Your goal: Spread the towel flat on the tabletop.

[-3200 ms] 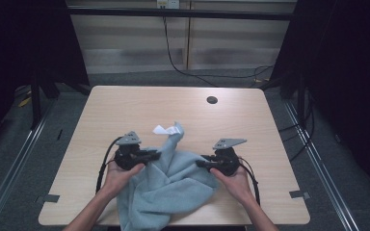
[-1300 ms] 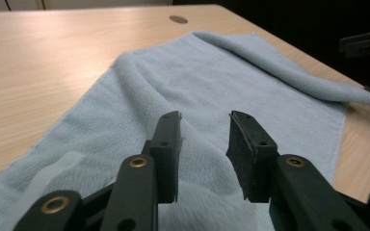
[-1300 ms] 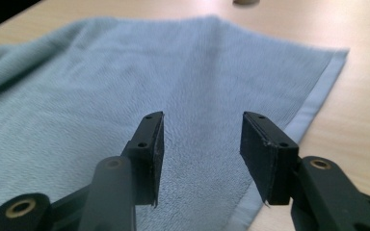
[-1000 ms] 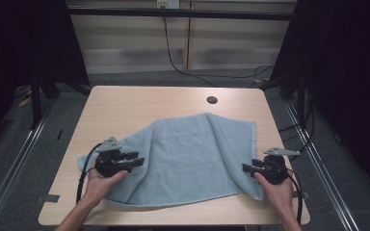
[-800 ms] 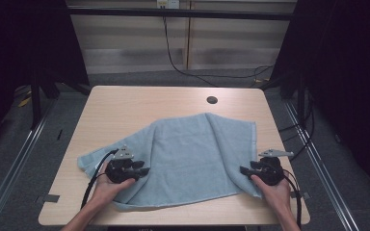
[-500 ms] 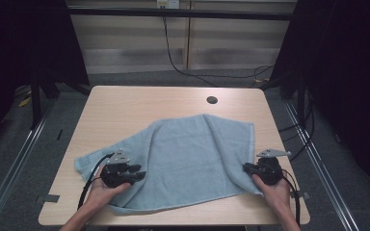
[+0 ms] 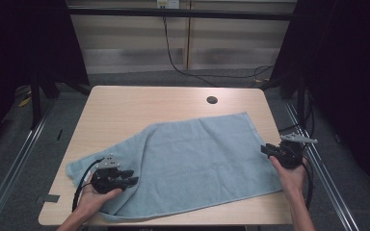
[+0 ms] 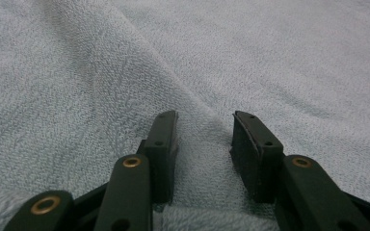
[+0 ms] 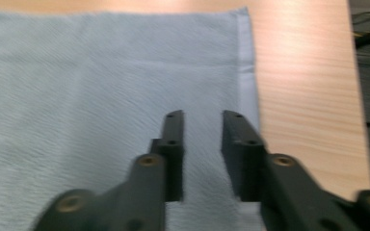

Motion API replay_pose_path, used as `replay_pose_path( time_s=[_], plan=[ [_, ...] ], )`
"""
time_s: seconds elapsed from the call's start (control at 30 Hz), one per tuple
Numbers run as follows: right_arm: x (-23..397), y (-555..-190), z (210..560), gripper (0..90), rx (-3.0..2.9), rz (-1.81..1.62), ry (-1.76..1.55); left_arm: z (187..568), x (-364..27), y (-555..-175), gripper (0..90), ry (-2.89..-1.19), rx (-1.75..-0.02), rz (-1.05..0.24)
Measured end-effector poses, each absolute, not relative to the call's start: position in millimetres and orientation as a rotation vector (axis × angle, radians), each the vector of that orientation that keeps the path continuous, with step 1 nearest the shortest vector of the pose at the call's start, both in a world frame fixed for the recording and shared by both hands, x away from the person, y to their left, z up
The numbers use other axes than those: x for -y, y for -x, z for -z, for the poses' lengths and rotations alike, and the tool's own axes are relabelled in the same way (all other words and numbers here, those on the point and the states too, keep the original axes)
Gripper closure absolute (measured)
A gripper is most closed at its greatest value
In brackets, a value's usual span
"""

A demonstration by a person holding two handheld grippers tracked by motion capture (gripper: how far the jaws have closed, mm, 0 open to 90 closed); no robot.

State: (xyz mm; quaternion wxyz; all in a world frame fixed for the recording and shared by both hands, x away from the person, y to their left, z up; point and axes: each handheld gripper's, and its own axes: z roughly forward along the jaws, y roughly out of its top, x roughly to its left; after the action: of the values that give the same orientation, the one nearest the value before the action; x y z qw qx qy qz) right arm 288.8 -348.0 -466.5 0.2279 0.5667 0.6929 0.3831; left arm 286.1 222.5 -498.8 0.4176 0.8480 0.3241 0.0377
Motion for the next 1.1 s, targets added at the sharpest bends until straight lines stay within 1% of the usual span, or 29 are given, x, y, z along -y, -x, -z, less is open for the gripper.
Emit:
replay_pose_path(
  time_s=[0.07,0.1,0.13,0.23,0.27,0.3,0.37,0.47,0.5,0.53,0.57,0.63,0.7,0.73,0.8,0.9,1.1],
  plan=[
    [339.4,-283.2,464.5,62.7,-1.935,-1.070,-1.541,498.0,-224.6,-283.3,60.0,-2.124,-0.814,-0.076],
    [339.4,-283.2,464.5,62.7,-1.935,-1.070,-1.541,498.0,-224.6,-283.3,59.2,-2.124,-0.814,-0.076],
    [325.6,-275.3,463.7,60.6,-1.993,-1.082,-1.498,494.2,-226.6,-282.4,57.7,-2.113,-0.816,-0.054],
    [303.0,-258.7,464.9,59.1,-2.063,-1.127,-1.467,483.3,-229.5,-283.2,56.5,-2.068,-0.805,-0.050],
    [303.0,-258.7,464.9,59.1,-2.063,-1.127,-1.467,483.3,-229.5,-283.2,56.3,-2.068,-0.805,-0.050],
    [286.6,-247.9,466.5,59.0,-2.117,-1.142,-1.426,473.6,-232.4,-287.3,56.1,-2.052,-0.794,-0.075],
    [270.6,-239.5,469.7,58.9,-2.173,-1.147,-1.393,465.1,-236.1,-295.0,56.1,-2.020,-0.804,-0.086],
    [249.8,-231.4,477.2,58.3,-2.274,-1.141,-1.375,458.9,-241.8,-311.9,59.2,-2.015,-0.834,-0.165],
    [244.7,-230.2,480.0,57.2,-2.304,-1.143,-1.358,460.5,-243.0,-318.3,60.4,-2.040,-0.859,-0.223],
    [240.8,-230.2,482.8,57.0,-2.329,-1.161,-1.361,465.2,-245.4,-325.1,62.5,-2.035,-0.901,-0.245],
    [237.7,-230.3,485.1,57.0,-2.349,-1.157,-1.362,472.0,-248.6,-332.4,64.3,-2.027,-0.934,-0.201],
    [233.3,-233.1,490.6,55.4,-2.368,-1.083,-1.352,484.7,-249.5,-338.6,65.4,-2.064,-0.966,-0.181],
    [231.9,-237.8,496.1,54.0,-2.370,-1.058,-1.371,492.8,-245.7,-337.6,65.2,-2.130,-0.931,-0.155],
    [231.7,-240.6,496.8,53.7,-2.363,-1.062,-1.355,496.0,-243.5,-336.5,65.3,-2.163,-0.919,-0.168],
    [231.0,-246.9,497.4,53.3,-2.355,-1.045,-1.349,498.3,-240.3,-334.0,64.8,-2.173,-0.905,-0.185],
    [233.1,-260.1,498.6,53.5,-2.340,-1.047,-1.357,497.5,-237.0,-331.3,63.9,-2.177,-0.911,-0.177],
    [232.2,-296.3,499.1,52.8,-2.335,-1.010,-1.344,495.2,-229.9,-321.5,61.4,-2.196,-0.877,-0.135]
  ],
)
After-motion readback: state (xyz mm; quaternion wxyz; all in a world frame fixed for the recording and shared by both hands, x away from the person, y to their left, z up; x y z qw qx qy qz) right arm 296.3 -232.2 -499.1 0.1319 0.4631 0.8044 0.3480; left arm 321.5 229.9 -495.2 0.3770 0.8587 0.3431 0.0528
